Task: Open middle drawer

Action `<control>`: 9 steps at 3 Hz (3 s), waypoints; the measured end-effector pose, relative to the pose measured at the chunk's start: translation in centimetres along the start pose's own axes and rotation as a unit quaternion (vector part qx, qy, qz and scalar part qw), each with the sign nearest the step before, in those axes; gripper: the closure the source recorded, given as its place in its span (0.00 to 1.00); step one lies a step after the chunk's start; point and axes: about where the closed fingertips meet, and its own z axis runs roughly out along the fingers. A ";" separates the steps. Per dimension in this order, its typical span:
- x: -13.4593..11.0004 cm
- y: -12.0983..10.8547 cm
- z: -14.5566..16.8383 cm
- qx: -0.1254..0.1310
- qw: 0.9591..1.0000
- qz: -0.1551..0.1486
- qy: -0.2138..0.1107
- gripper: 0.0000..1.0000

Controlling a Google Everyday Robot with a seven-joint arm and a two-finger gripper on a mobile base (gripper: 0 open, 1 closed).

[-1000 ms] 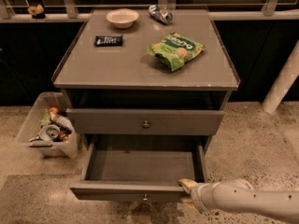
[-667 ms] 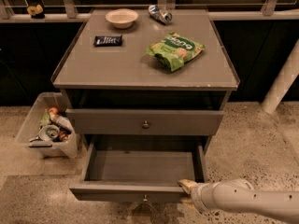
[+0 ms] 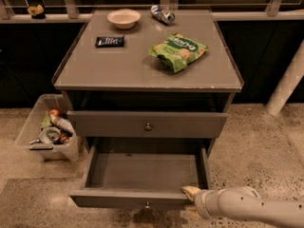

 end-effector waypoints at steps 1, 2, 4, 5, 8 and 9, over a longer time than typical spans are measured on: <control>0.0 0.0 0.0 0.000 1.000 0.000 0.000 1.00; -0.1 -0.1 -0.2 0.000 1.000 0.000 0.000 1.00; -0.2 0.1 -0.3 -0.003 1.000 -0.002 -0.003 1.00; -0.3 0.6 -0.2 -0.005 1.000 0.000 -0.006 1.00; -0.6 0.9 -0.5 -0.007 1.000 0.004 -0.009 1.00; -0.8 1.4 -0.5 -0.009 1.000 0.007 -0.012 1.00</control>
Offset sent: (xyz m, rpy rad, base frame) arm 0.0162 0.0071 -0.0383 -0.0255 0.0693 0.0218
